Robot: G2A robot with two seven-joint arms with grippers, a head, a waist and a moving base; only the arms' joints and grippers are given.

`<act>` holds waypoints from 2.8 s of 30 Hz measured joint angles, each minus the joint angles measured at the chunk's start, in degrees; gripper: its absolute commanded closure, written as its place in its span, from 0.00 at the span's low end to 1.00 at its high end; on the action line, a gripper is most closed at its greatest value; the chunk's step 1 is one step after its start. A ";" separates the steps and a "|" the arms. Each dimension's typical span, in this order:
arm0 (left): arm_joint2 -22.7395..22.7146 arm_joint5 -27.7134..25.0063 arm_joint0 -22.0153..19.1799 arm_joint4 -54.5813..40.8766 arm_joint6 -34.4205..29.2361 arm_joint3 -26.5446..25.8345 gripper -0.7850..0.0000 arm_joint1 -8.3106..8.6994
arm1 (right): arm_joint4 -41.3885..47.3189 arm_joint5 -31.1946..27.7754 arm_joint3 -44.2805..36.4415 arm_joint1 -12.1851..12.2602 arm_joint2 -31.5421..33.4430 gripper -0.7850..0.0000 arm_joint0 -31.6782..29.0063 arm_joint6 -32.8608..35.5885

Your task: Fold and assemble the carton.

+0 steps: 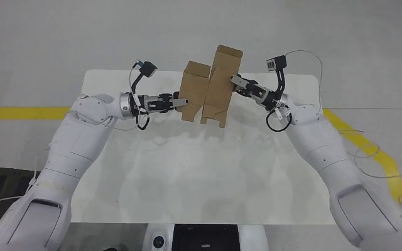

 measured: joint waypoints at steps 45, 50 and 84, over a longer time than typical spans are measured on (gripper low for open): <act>25.64 -3.15 -10.25 -7.83 2.21 -12.21 1.00 16.84 | -5.39 -0.18 -14.71 12.14 -11.91 0.58 1.06 2.68; 27.67 -3.26 -11.40 -9.50 2.31 -12.86 1.00 17.79 | -4.12 -2.76 -14.97 12.79 -16.21 0.95 2.66 0.10; 30.03 -7.07 -15.53 -21.83 11.54 -0.23 0.00 16.97 | 18.54 -3.57 -11.90 12.33 -25.57 1.00 7.97 -0.83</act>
